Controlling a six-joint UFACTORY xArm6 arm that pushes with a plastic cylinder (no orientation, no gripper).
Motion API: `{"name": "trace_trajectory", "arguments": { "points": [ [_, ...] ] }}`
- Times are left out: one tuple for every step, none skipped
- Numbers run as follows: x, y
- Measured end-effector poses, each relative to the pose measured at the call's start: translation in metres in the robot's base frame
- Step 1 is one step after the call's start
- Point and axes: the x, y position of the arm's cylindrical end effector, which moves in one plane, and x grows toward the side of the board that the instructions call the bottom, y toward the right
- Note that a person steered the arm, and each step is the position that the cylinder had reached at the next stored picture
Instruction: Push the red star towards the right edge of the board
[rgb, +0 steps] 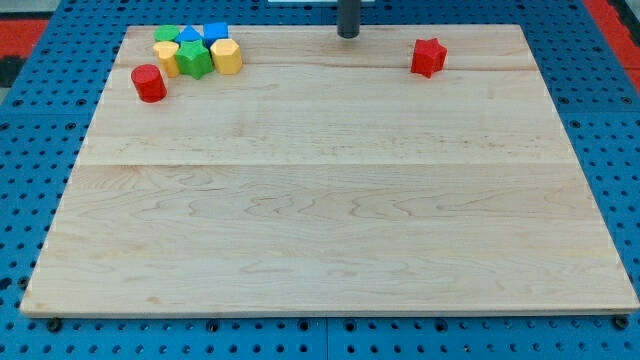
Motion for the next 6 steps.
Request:
{"name": "trace_trajectory", "arguments": {
  "points": [
    [-0.006,0.041],
    [0.027,0.052],
    [0.062,0.096],
    [0.080,0.109],
    [0.046,0.115],
    [0.031,0.184]
  ]
}}
